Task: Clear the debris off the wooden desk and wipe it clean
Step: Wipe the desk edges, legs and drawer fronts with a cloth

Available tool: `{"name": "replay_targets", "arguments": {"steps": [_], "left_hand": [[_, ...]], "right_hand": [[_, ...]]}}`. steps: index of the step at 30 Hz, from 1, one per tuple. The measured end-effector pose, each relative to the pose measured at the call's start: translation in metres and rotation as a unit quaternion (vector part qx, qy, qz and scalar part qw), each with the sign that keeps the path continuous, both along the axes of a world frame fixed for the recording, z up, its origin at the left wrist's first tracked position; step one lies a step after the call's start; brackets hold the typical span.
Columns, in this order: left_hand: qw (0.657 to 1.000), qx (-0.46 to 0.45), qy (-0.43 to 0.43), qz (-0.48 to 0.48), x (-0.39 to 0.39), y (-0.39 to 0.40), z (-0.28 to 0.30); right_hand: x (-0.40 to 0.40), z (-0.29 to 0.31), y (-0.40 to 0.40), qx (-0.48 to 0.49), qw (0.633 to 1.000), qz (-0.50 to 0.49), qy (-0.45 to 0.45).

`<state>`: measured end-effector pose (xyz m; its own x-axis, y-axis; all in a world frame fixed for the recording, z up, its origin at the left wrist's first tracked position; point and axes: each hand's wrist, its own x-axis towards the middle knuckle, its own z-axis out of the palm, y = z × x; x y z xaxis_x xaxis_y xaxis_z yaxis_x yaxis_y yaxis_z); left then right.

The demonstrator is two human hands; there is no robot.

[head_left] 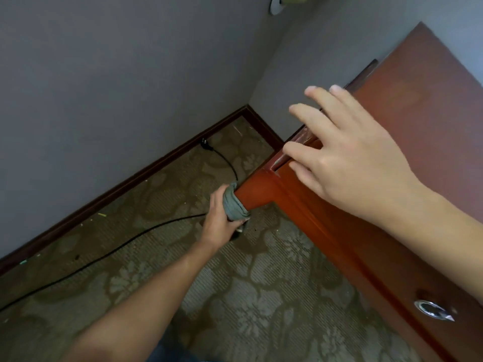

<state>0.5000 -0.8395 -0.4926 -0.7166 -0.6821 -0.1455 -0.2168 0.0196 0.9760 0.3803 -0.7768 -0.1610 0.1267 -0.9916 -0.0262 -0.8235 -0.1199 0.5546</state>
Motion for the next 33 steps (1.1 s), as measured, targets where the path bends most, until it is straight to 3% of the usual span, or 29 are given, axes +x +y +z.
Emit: {"name": "replay_targets", "arguments": {"steps": [3, 6, 8, 12, 15, 19, 22, 29, 33], "left_hand": [[1.000, 0.010, -0.020, 0.008, -0.003, -0.002, -0.020], [0.999, 0.035, -0.029, 0.000, -0.002, -0.008, -0.034], [0.999, 0.028, -0.025, -0.012, 0.000, -0.013, -0.041], [0.998, 0.047, -0.030, -0.008, 0.002, -0.021, -0.058], [0.999, 0.030, -0.036, 0.009, 0.006, -0.010, -0.057], [0.997, -0.045, 0.051, 0.041, -0.003, 0.006, -0.035], [0.997, -0.027, 0.057, 0.043, -0.008, 0.000, -0.048], [0.998, 0.048, -0.039, -0.014, -0.001, -0.017, -0.160], [0.987, 0.121, -0.109, 0.010, -0.018, -0.024, -0.192]], "right_hand": [[0.026, -0.027, 0.004, -0.010, 0.996, 0.026, 0.080], [0.049, -0.084, -0.004, 0.129, 0.978, -0.069, 0.150], [0.049, -0.112, -0.018, 0.139, 0.966, -0.113, 0.186], [0.038, -0.132, -0.030, 0.078, 0.982, -0.085, 0.147], [0.037, -0.134, -0.025, 0.057, 0.982, -0.063, 0.169], [0.036, -0.136, -0.023, 0.050, 0.980, -0.042, 0.186], [0.036, -0.139, -0.024, 0.031, 0.981, -0.007, 0.192], [0.040, -0.136, -0.024, 0.019, 0.988, -0.008, 0.151], [0.038, -0.142, -0.023, 0.021, 0.988, -0.014, 0.151]]}}
